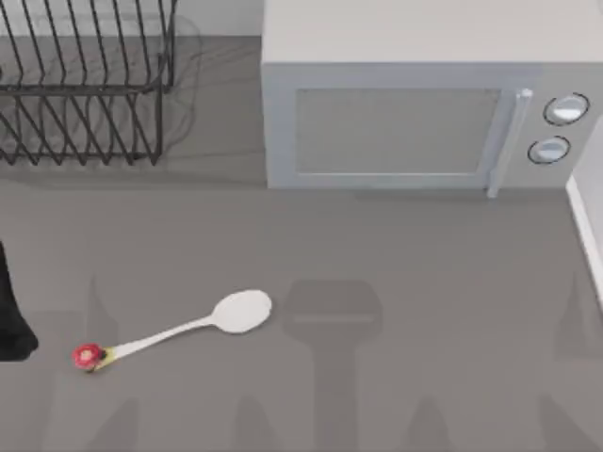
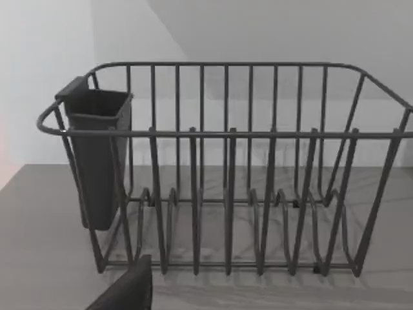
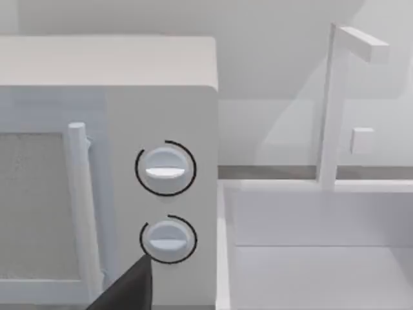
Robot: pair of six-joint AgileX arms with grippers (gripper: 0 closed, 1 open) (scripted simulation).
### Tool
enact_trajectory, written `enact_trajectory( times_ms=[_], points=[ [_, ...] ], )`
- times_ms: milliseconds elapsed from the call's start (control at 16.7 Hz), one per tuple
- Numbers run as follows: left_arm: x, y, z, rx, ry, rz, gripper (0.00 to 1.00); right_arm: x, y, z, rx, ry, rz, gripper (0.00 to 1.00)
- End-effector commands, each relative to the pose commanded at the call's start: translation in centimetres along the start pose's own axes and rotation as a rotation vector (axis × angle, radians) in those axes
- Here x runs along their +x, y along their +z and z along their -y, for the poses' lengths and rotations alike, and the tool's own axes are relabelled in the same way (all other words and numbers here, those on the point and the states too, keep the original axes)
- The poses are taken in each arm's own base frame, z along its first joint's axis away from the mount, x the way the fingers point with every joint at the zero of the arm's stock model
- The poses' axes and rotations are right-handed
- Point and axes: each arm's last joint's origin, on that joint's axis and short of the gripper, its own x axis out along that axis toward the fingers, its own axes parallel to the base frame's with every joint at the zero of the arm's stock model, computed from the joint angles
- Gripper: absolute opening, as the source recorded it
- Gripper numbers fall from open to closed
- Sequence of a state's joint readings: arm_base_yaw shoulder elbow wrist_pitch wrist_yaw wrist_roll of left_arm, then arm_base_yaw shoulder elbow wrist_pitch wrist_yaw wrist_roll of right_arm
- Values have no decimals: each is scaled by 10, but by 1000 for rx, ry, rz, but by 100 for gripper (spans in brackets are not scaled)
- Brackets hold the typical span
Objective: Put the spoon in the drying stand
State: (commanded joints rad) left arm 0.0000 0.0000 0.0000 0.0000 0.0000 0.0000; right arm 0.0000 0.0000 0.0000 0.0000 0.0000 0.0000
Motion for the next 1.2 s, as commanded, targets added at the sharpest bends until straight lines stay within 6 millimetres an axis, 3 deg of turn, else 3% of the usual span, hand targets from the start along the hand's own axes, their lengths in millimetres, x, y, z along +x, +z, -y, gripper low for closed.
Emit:
enact_trajectory(
  times_ms=[240, 600, 840, 1200],
  points=[
    [0, 5, 1, 20, -13, -28, 100, 0, 0, 0, 0, 0, 0, 100],
    [17, 46, 13, 219, -142, -326, 100, 0, 0, 0, 0, 0, 0, 100],
    [58, 62, 31, 431, -321, -684, 100, 0, 0, 0, 0, 0, 0, 100],
    [125, 57, 75, 744, -664, -1114, 100, 0, 0, 0, 0, 0, 0, 100]
  ],
)
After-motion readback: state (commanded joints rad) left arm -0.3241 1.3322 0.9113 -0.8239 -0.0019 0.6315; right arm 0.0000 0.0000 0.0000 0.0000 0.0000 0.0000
